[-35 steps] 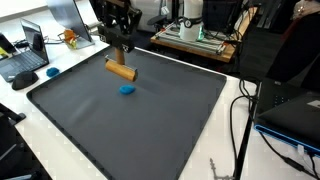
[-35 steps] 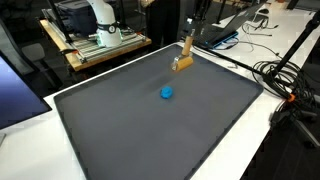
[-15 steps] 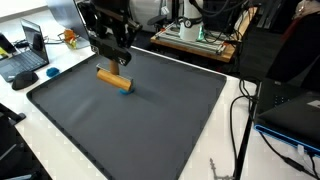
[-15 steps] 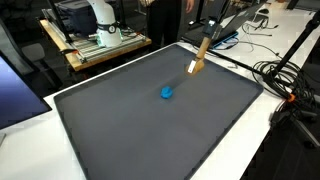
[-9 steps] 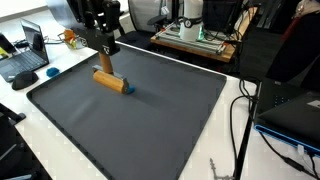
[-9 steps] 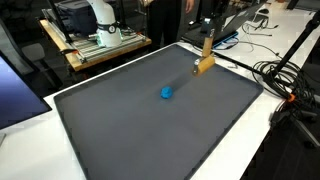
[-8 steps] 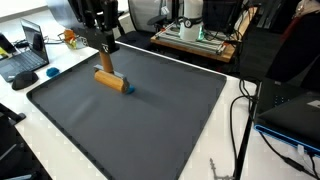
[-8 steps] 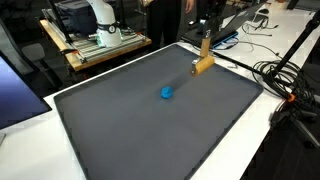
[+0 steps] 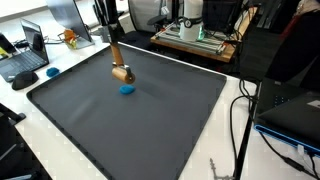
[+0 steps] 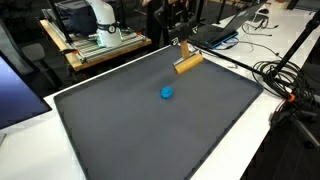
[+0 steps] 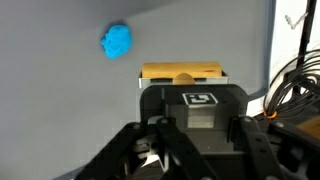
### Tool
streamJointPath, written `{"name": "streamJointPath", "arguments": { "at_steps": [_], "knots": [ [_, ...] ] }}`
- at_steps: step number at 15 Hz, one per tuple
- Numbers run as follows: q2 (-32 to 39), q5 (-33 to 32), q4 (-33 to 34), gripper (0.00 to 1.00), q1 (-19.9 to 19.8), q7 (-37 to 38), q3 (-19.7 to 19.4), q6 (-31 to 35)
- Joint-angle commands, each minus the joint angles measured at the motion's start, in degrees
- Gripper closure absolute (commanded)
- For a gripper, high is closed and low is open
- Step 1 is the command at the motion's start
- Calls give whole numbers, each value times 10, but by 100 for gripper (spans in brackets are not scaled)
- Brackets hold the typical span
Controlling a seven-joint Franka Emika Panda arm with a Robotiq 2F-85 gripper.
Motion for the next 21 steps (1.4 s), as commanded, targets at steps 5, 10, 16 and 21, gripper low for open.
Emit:
{"name": "streamJointPath", "arguments": {
  "at_steps": [5,10,16,21],
  "knots": [
    [-146,207,-224,79,1,-35,-42,167],
    [-175,343,-285,79,6,-84,-60,241],
    [-170,471,-305,79,4,-132,-67,280],
    [-159,582,-301,79,5,-237,-73,270]
  ]
}}
